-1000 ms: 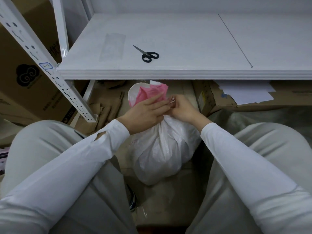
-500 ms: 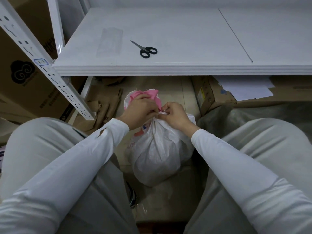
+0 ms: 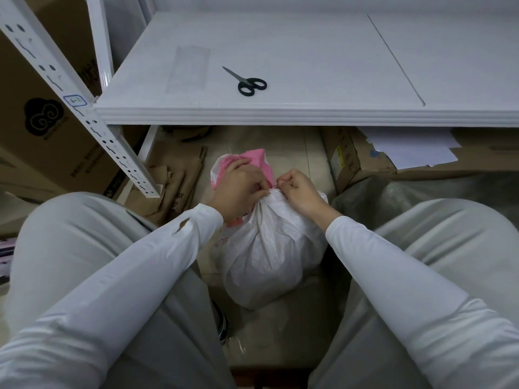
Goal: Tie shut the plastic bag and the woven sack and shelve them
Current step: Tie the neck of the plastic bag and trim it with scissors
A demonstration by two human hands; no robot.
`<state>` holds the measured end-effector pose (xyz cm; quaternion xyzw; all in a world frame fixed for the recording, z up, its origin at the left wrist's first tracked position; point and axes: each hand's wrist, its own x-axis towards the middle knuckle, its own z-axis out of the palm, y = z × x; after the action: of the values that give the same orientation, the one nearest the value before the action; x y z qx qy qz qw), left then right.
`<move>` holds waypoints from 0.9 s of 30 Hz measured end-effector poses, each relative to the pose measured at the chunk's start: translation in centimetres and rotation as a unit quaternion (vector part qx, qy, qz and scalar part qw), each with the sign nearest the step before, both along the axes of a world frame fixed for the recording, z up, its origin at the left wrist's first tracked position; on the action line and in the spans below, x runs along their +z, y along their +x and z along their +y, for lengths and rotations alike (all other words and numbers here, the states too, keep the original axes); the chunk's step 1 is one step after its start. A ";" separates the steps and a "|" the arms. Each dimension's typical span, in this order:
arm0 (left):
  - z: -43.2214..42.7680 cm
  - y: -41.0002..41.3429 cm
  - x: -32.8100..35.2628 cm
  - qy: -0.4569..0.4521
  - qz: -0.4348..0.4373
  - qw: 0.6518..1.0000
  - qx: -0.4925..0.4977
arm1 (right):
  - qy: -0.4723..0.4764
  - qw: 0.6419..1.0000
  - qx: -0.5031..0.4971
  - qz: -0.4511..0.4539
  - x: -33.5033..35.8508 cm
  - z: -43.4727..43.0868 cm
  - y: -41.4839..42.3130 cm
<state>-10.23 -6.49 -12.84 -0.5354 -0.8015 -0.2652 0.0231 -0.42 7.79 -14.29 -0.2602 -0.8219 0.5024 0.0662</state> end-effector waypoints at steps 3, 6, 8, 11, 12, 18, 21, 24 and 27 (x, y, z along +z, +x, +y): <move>0.2 0.2 -0.4 0.009 -0.043 0.999 0.027 | -0.008 1.000 -0.016 -0.002 0.1 -0.1 0.0; 0.4 0.4 -0.6 0.009 -0.073 0.997 0.039 | -0.056 0.998 -0.039 -0.004 0.2 0.2 -0.1; 0.4 0.5 -0.6 0.007 -0.087 0.995 0.044 | -0.084 0.996 -0.039 -0.001 0.3 0.4 0.0; 0.5 0.7 -0.6 -0.001 -0.102 0.993 0.053 | -0.106 0.994 -0.040 0.000 0.5 0.7 0.2; 0.5 0.8 -0.5 -0.003 -0.111 0.992 0.056 | -0.103 0.994 -0.042 0.001 0.5 0.8 0.2; 0.5 1.0 -0.3 -0.009 -0.139 0.987 0.074 | -0.084 0.994 -0.072 0.009 0.6 0.6 0.5; 0.6 1.4 0.0 -0.005 -0.144 0.986 0.088 | -0.116 0.988 -0.102 0.022 0.8 0.3 0.6; 0.8 1.6 0.0 -0.006 -0.157 0.982 0.103 | -0.155 0.981 -0.114 0.034 0.7 0.3 0.7; 0.8 1.5 -0.2 -0.011 -0.169 0.979 0.114 | -0.190 0.973 -0.121 0.046 0.8 0.4 0.8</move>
<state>-8.77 -5.65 -13.05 -0.3877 -0.8527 -0.3387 -0.0884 0.38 8.17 -13.45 -0.3418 -0.6700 0.6492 0.1133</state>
